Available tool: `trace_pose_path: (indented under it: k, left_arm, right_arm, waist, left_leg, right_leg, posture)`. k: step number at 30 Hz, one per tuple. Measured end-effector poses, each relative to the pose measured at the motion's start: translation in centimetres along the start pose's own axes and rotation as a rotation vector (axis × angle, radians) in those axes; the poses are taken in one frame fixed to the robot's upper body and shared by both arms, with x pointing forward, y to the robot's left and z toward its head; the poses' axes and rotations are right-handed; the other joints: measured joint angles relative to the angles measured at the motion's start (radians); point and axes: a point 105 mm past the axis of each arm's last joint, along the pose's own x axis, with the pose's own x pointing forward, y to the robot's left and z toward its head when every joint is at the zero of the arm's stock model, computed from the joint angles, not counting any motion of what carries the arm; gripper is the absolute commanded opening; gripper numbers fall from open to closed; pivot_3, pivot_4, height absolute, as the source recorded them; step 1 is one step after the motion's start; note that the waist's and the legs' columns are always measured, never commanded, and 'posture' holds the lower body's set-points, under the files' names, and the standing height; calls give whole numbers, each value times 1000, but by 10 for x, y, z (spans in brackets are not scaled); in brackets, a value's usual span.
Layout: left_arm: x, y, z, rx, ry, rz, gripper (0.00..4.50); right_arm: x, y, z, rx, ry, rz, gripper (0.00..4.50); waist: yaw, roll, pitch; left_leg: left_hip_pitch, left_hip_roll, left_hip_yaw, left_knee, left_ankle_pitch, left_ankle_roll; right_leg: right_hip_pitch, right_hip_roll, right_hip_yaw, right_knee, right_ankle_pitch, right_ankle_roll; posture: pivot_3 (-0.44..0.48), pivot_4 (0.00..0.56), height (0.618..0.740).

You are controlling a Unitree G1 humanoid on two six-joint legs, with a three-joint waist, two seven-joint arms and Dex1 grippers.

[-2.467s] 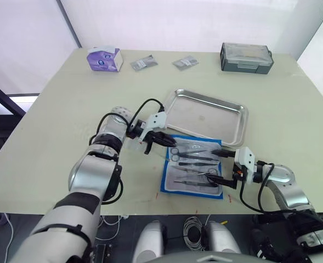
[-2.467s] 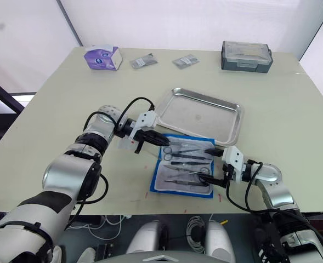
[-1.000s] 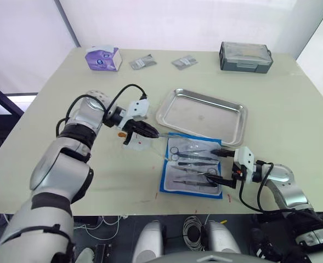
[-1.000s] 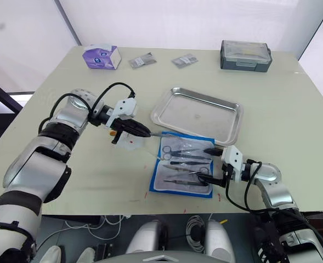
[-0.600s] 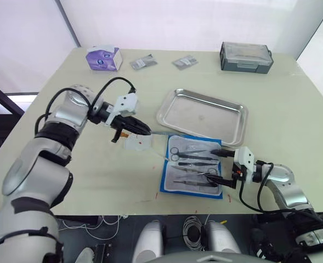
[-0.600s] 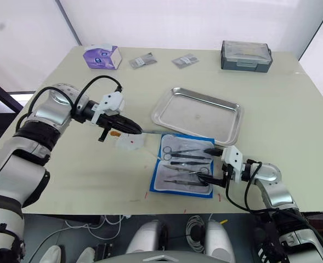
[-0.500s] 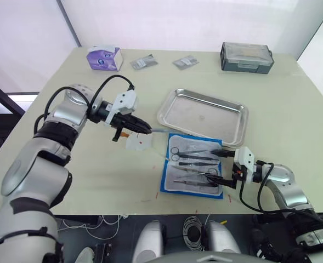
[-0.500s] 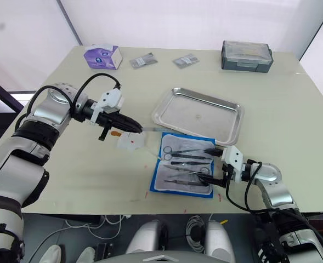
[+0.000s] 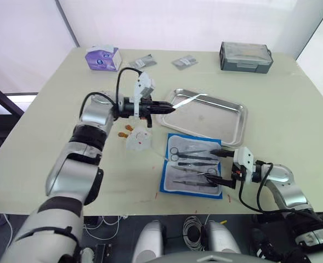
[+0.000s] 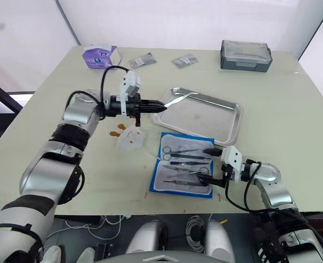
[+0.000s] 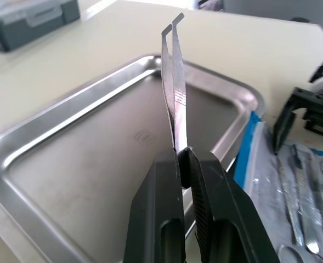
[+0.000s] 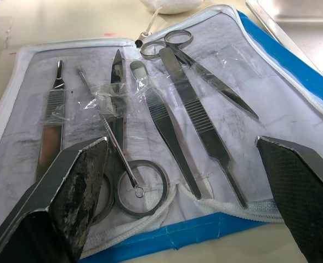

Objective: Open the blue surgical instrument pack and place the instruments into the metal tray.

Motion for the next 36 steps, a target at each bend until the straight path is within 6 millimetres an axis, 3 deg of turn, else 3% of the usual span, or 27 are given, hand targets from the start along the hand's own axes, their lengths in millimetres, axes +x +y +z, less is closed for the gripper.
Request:
trace_pose_path:
  k: [15, 28, 36]
  left_arm:
    - [62, 20, -25, -293, 87, 446, 21]
    - [56, 34, -45, -352, 166, 627, 21]
    - [55, 34, -40, -342, 169, 636, 3199]
  right_arm:
    - [2, 0, 0, -3, -3, 1, 4500]
    - [2, 0, 0, -6, -3, -2, 4500]
    - [2, 0, 0, -11, -5, -3, 4500]
  waist:
    - [-3, 0, 0]
    - [-2, 0, 0]
    - [-3, 0, 0]
  left_leg:
    - [0, 0, -1, 0, 2, -3]
    - [1, 0, 0, -1, 3, -5]
    - [1, 0, 3, -1, 3, -5]
  right_leg:
    - [0, 0, 0, 0, 0, 0]
    - [0, 0, 0, 0, 0, 0]
    - [0, 0, 0, 0, 0, 0]
  posture:
    - [0, 150, 727]
    - [0, 150, 727]
    - [0, 150, 727]
